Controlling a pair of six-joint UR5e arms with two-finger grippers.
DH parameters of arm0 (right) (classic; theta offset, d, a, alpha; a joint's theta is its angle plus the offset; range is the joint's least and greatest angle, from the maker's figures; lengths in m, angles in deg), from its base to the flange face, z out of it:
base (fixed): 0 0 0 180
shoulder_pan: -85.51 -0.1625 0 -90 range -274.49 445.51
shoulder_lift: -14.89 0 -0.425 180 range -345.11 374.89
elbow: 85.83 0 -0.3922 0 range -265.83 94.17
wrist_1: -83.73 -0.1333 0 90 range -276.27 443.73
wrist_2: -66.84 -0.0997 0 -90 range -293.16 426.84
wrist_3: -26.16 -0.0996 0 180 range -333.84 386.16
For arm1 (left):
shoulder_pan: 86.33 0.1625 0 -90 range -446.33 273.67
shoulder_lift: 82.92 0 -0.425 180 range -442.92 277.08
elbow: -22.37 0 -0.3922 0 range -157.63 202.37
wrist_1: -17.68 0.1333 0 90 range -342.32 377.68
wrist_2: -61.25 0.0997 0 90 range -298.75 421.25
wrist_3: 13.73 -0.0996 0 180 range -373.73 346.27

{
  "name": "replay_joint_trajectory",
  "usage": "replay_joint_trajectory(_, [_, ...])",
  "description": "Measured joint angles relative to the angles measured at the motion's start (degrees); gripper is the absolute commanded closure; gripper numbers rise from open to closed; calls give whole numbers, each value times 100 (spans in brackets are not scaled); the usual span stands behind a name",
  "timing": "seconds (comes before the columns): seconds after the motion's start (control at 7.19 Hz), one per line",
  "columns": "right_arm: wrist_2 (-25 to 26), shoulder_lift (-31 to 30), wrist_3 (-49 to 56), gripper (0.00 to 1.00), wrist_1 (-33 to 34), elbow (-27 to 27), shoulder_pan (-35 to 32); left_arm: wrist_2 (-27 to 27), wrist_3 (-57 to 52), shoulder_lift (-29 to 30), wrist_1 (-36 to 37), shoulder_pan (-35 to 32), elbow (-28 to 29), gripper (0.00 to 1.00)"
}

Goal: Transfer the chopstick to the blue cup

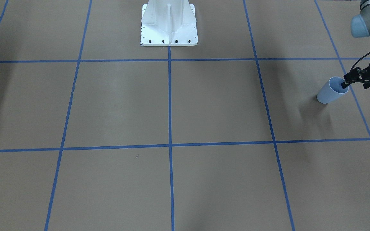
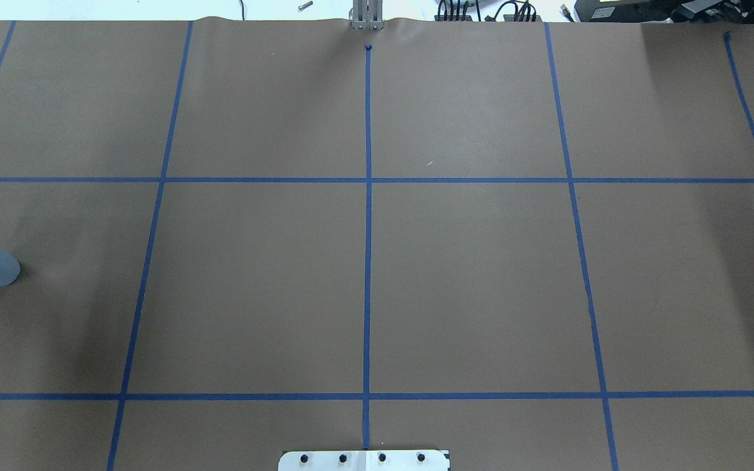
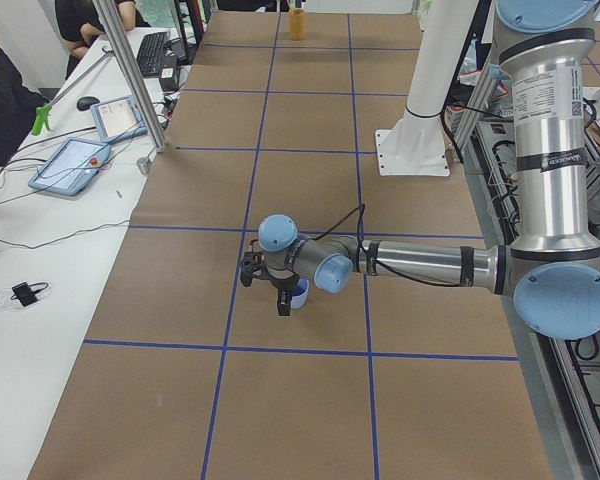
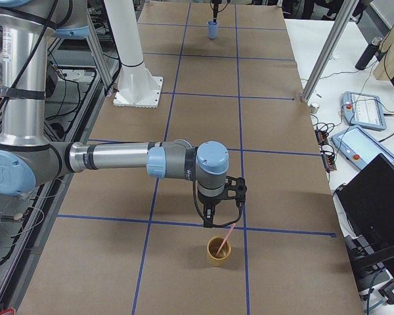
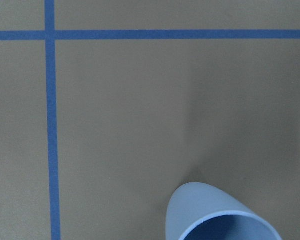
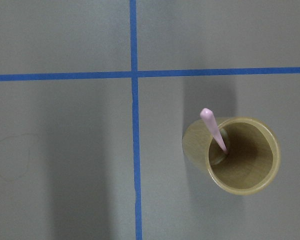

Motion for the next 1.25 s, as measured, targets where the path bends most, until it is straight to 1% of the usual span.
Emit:
replay_joint_trajectory(0.14, [0,-1,1,0,0,12,0,0,-2,3,0,118,23,55])
replay_joint_trajectory(0.28, [0,-1,0,0,0,20,0,0,-6,3,-1,197,55,100])
replay_joint_trajectory(0.7, [-16,-1,2,0,0,14,0,4,35,1,10,246,91,100])
replay_joint_trajectory(0.83, [-20,-1,6,0,0,8,0,-93,70,8,50,236,-2,100])
replay_joint_trajectory(0.97, [-22,-3,5,0,0,-4,0,-290,90,37,256,177,-200,100])
replay_joint_trajectory(1.11, [-24,-10,-1,0,0,-12,0,-455,97,209,822,44,-505,100])
replay_joint_trajectory(1.25, [-26,-12,-3,0,2,-24,0,-517,104,675,1751,-74,-844,100])
